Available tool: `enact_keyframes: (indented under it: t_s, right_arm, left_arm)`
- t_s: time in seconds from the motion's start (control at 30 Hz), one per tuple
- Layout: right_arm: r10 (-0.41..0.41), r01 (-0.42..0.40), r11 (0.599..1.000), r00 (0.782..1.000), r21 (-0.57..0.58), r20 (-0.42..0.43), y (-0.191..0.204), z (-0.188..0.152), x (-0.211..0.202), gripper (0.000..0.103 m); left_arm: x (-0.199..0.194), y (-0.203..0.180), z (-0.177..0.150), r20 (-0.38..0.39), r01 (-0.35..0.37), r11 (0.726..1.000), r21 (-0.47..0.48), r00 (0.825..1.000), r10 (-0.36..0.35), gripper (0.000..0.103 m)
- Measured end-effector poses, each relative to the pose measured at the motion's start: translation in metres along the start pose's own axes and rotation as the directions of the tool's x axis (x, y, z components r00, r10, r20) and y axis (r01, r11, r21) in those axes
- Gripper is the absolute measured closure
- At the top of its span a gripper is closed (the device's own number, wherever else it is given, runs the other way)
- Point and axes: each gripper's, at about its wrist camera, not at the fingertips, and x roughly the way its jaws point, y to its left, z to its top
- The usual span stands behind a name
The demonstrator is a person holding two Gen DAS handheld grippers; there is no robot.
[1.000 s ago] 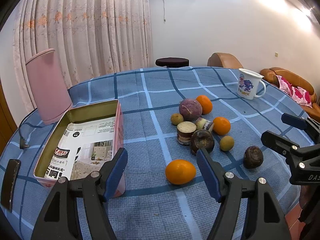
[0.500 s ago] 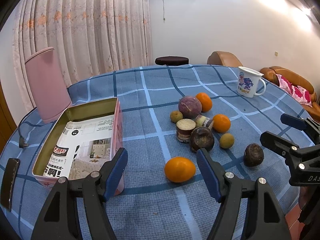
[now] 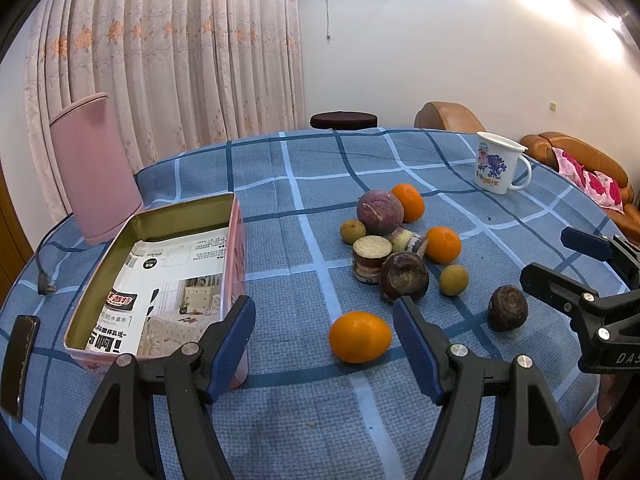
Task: Organize fruits
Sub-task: 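Move both tools toward the fruit pile on the table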
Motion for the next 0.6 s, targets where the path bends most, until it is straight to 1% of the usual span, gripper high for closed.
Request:
enact_keyframes:
  t_s: [0.6]
  right_arm:
    - [0.001, -0.001, 1.000, 1.000, -0.005, -0.014, 0.0004, -0.0044, 0.0015, 0.000]
  left_arm:
    - [0.0052, -0.0008, -0.0028, -0.015, 0.007, 1.000, 0.007, 1.000, -0.007, 0.030]
